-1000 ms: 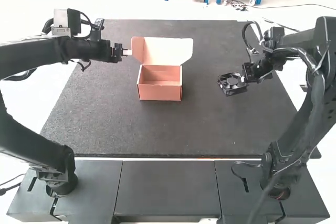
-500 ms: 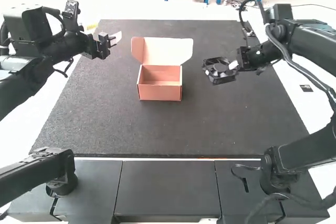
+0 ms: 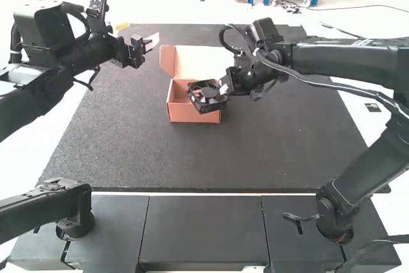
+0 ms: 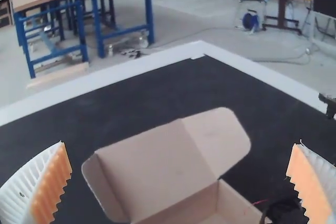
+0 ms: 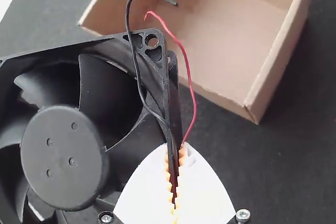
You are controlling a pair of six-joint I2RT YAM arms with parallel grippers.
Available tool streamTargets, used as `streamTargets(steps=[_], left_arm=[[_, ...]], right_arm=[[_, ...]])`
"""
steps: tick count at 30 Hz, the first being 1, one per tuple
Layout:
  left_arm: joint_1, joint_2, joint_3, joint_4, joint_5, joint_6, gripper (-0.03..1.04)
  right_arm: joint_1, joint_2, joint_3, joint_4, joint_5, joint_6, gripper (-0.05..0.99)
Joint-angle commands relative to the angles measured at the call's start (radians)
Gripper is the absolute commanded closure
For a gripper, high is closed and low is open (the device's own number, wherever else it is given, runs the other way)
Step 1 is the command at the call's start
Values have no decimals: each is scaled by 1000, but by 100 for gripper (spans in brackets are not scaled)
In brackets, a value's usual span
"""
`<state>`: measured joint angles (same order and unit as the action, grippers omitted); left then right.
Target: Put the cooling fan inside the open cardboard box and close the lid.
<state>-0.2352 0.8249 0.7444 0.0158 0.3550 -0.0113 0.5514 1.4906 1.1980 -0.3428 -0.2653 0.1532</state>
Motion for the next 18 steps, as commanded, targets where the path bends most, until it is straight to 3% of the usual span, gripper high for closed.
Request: streamTargets(steps=[1,10,18], left_arm=[[-6,20,35,24,-37,10,4],[-1,92,35,58,-93,10,4],[4,122,35,70,-113,10,4]], right_arm=[[1,46,78,36,29,49,96],[2,227,207,116,55,49,96],[-2,327,267,163,55,37,95]])
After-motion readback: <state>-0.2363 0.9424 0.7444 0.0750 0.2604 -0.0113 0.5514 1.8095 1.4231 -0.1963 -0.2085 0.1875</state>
